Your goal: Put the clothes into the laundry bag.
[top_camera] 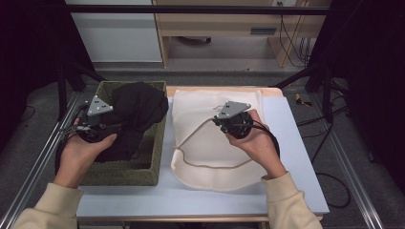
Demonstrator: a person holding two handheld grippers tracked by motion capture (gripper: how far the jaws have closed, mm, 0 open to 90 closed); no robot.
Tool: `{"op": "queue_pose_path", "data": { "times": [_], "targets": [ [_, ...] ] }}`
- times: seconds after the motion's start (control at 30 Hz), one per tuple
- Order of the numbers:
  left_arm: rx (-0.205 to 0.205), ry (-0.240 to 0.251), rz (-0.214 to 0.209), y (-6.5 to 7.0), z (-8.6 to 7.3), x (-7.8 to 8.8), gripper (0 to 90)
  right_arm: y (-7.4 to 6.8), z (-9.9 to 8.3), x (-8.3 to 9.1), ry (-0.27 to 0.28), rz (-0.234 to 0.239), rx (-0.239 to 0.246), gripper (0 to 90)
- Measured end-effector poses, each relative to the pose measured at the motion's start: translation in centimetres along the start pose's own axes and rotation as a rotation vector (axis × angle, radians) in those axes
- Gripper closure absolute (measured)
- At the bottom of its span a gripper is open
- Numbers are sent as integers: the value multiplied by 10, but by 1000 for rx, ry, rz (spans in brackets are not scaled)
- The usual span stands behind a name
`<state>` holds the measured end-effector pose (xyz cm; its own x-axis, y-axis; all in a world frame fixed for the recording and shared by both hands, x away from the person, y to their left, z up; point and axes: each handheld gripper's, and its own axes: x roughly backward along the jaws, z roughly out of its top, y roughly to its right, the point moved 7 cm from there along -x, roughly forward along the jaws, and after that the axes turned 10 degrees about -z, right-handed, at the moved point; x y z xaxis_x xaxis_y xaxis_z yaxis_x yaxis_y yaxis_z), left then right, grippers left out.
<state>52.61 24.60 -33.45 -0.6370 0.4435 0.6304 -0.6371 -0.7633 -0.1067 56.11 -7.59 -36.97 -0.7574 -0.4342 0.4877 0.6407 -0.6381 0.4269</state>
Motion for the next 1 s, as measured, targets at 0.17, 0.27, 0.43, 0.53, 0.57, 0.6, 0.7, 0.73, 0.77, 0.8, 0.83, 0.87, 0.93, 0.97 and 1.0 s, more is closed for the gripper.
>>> {"op": "queue_pose_path", "data": {
  "times": [0.17, 0.27, 0.43, 0.53, 0.57, 0.6, 0.7, 0.73, 0.77, 0.8, 0.83, 0.87, 0.93, 0.97, 1.0],
  "targets": [
    [-55, 19, -35, 24, 8, 11, 623, -1, -2, -3, 6, 16, -19, 860],
    [-91, 36, -60, 41, 14, 17, 622, -2, -2, -4, 11, 26, -33, 860],
    [-137, 52, -91, 66, 16, 24, 621, -1, -3, -3, 21, 39, -56, 860],
    [-166, 45, -109, 85, 13, 27, 621, -3, -2, -3, 24, 44, -66, 860],
    [-174, 41, -118, 90, 13, 27, 620, -3, -2, -2, 26, 43, -69, 860],
    [-182, 39, -124, 94, 12, 27, 620, -4, -1, -2, 26, 44, -70, 860],
    [-214, 42, -158, 112, 11, 28, 620, -4, 0, -2, 28, 43, -70, 860],
    [-224, 46, -171, 118, 12, 27, 620, -4, 0, -2, 27, 43, -71, 860],
    [-233, 41, -182, 122, 12, 27, 620, -4, 0, -3, 28, 43, -69, 860],
    [-241, 43, -199, 129, 13, 25, 620, -4, -1, -4, 27, 45, -71, 860],
    [-251, 43, -207, 133, 14, 24, 620, -3, -1, -5, 29, 49, -73, 860],
    [-265, 42, -220, 139, 15, 21, 620, -3, -2, -5, 28, 50, -76, 860],
    [-280, 38, -243, 151, 16, 16, 620, -1, -3, -6, 30, 57, -90, 860],
    [-286, 36, -254, 156, 16, 14, 620, -1, -4, -6, 30, 57, -92, 860],
    [-292, 34, -265, 162, 16, 11, 620, 0, -4, -5, 29, 56, -90, 860]
  ]
}}
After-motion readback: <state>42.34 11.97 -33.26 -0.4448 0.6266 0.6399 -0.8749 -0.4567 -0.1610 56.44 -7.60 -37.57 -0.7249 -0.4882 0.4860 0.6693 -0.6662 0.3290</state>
